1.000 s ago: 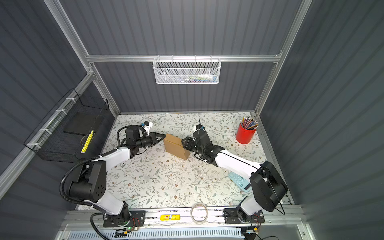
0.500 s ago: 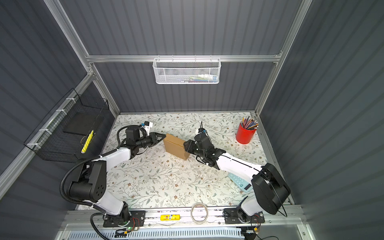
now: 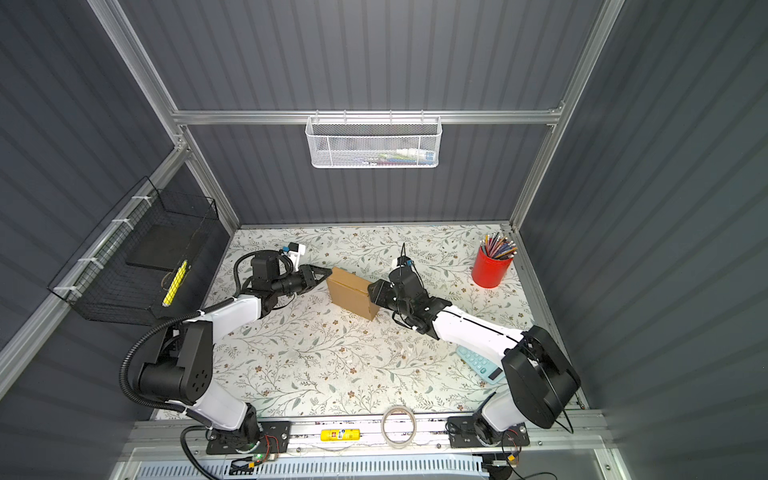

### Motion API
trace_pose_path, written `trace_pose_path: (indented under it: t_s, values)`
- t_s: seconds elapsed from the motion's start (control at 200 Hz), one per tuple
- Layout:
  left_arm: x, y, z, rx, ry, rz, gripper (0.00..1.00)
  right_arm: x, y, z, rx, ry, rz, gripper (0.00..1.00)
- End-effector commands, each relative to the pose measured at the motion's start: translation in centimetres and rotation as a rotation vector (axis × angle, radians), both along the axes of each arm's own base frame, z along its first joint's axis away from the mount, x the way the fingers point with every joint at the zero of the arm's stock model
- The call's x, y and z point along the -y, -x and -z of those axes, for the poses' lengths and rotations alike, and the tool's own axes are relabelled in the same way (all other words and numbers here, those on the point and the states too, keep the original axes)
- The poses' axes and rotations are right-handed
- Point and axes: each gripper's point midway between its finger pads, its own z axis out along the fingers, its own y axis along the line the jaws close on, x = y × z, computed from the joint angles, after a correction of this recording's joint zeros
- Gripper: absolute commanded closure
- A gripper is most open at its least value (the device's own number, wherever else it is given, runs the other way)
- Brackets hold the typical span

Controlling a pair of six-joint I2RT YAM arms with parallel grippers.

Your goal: Fold the paper box

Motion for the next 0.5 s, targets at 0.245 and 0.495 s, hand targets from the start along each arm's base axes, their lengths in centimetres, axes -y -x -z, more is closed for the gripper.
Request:
trace_pose_path:
  t_s: [0.245, 0.495]
  values:
    - [0.2, 1.8, 4.8, -0.16, -0.05, 0.003, 0.74, -0.5, 0.4, 2.4, -0.048, 0.001, -0.017, 0.59]
    - [0.3, 1.7, 5.0, -0.164, -0.05, 0.005, 0.74, 0.0, 0.7, 3.4, -0.063, 0.012, -0.008, 0.65]
